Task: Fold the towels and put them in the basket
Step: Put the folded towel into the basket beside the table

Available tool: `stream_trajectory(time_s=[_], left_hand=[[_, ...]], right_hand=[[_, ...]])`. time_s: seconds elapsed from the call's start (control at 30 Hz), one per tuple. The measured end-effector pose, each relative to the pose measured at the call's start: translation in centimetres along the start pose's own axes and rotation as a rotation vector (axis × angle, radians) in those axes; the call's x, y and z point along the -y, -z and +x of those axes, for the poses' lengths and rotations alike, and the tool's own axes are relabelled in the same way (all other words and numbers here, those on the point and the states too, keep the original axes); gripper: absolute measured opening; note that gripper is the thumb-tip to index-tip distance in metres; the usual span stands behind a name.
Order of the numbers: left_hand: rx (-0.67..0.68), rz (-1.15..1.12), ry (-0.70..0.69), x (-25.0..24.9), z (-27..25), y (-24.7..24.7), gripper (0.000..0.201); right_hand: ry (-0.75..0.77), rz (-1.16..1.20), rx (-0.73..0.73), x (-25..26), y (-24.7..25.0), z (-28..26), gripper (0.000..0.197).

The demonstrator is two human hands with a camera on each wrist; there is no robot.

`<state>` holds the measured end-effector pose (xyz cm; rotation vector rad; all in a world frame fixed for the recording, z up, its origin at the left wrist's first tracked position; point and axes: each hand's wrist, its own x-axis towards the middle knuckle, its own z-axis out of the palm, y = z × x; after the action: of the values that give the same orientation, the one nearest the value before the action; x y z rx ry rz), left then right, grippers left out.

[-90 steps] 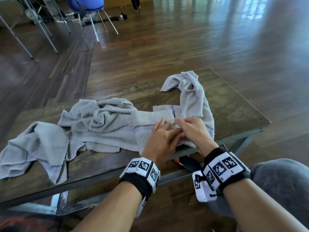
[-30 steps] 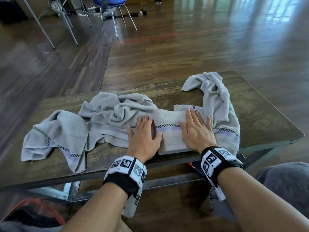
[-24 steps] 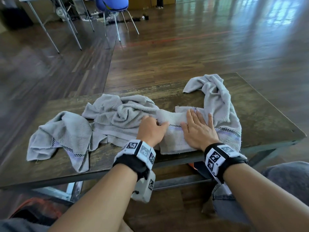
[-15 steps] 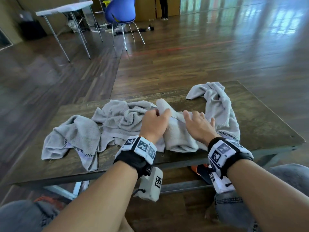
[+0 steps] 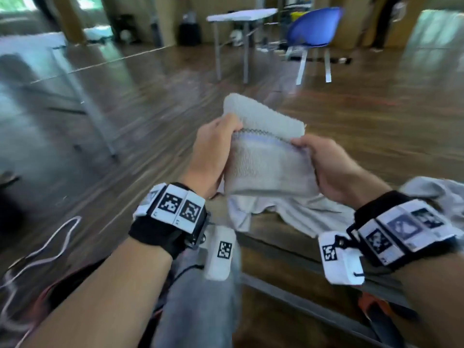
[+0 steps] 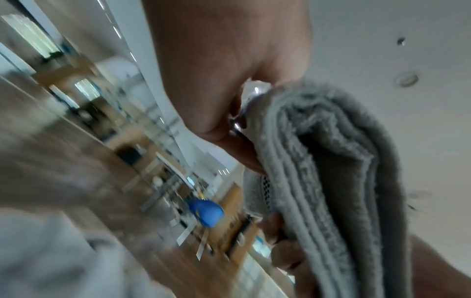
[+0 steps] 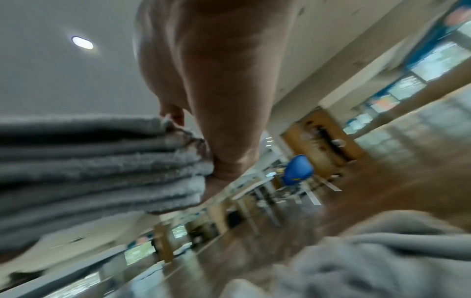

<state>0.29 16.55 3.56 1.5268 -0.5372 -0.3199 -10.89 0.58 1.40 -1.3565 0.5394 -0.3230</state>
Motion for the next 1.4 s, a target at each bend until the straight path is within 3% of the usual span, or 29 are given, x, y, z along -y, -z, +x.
stream_trajectory(time_s=[0.1, 0.23, 0.3, 0.37, 0.5, 0.6, 0.7, 0.77, 0.9, 0.97, 1.1, 1.4], left_hand=[[-0.186, -0.021, 0.036, 0.7, -0.1, 9.4, 0.021], [-0.395, -0.103, 0.102, 3.7, -1.7, 21.3, 0.023], [-0.494, -0.076, 0.151, 6.0, -2.7, 26.4, 0.038], [-0.553, -0.029, 0.219, 8.7, -3.7, 30.9, 0.05], [-0.608, 0.123, 0.418, 16.7, -5.2, 37.6, 0.02], [-0.58, 0.253, 0.614, 24.6, -6.3, 41.3, 0.021], [-0.54, 0.379, 0.756, 32.1, -8.1, 43.0, 0.019], [-0.556, 0.497, 0.79, 36.4, -9.3, 43.1, 0.028], [-0.313, 0.56, 1.0, 42.4, -9.9, 42.5, 0.012], [-0.226, 0.572, 1.101, 44.2, -9.8, 42.2, 0.005], [-0.176, 0.651, 1.254, 46.3, -9.0, 41.7, 0.024], [-0.003, 0.764, 1.397, 47.6, -6.9, 41.6, 0.033]], right_hand=[[0.028, -0.13, 0.1, 1.3, -9.1, 2.4, 0.007], [0.043, -0.226, 0.261, -1.0, -22.2, 5.8, 0.017], [0.01, -0.287, 0.314, -3.7, -28.1, 7.1, 0.03], [-0.004, -0.36, 0.338, -7.4, -33.3, 8.4, 0.026], [-0.103, -0.47, 0.385, -17.4, -39.7, 10.4, 0.042], [-0.23, -0.541, 0.461, -25.4, -41.9, 11.0, 0.057], [-0.305, -0.636, 0.505, -32.2, -43.1, 11.1, 0.028], [-0.363, -0.675, 0.513, -36.3, -43.3, 11.1, 0.035], [-0.533, -0.714, 0.602, -42.2, -42.8, 11.3, 0.027], [-0.625, -0.73, 0.643, -44.3, -42.4, 11.9, 0.031], [-0.65, -0.748, 0.634, -47.1, -41.9, 12.8, 0.022], [-0.758, -0.747, 0.88, -49.0, -42.0, 13.7, 0.064]])
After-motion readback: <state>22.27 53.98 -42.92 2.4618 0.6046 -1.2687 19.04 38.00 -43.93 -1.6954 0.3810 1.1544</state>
